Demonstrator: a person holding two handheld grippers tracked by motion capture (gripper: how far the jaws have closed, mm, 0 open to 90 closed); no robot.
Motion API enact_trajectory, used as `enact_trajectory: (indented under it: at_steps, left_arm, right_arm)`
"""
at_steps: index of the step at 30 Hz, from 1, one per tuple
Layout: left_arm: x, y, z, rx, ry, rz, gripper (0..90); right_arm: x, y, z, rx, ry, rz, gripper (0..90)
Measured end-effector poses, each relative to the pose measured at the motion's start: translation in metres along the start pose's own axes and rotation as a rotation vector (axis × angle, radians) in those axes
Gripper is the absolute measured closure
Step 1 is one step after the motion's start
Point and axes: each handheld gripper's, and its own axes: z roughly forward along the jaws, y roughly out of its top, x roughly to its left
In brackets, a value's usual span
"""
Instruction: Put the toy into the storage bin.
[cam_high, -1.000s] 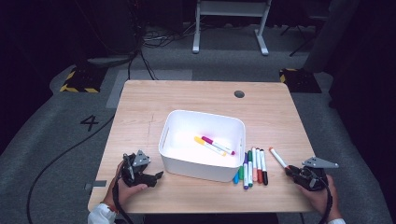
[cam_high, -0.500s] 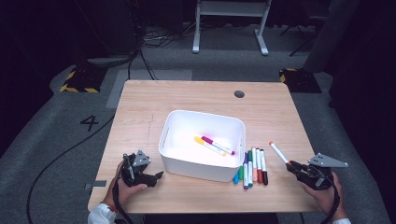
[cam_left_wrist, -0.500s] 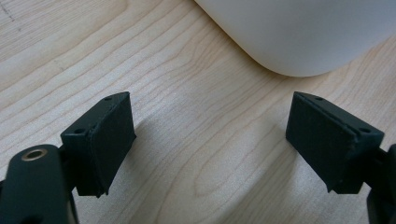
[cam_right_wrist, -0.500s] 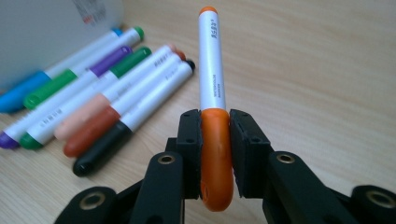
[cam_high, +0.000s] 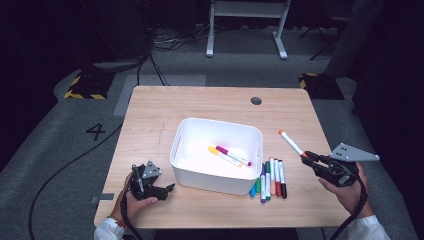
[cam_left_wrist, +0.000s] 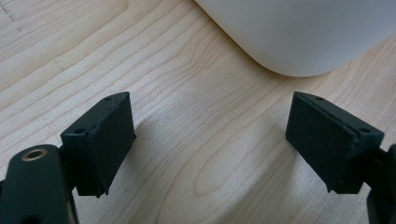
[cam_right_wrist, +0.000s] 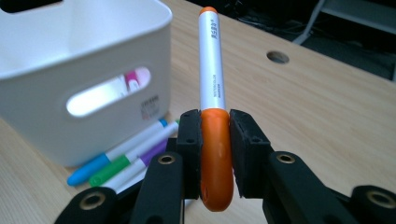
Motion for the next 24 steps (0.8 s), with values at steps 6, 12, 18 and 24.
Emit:
enact_trajectory:
  at_steps: [6, 12, 18, 24]
  left_arm:
    - [0.000, 0.000, 0.000, 0.000, -0.002, 0.001, 15.5]
    - [0.000, 0.000, 0.000, 0.000, -0.002, 0.001, 15.5]
    - [0.000, 0.000, 0.000, 0.000, -0.002, 0.001, 15.5]
    - [0.000, 0.000, 0.000, 0.000, -0.002, 0.001, 15.5]
  right_arm:
    - [0.010, 0.031, 0.008, -0.030, 0.051, -0.047, 75.3]
    - [0.022, 0.053, 0.022, -0.021, 0.096, -0.098, 75.3]
    - [0.037, 0.071, 0.037, -0.018, 0.139, -0.137, 75.3]
    - [0.055, 0.089, 0.061, 0.001, 0.187, -0.180, 75.3]
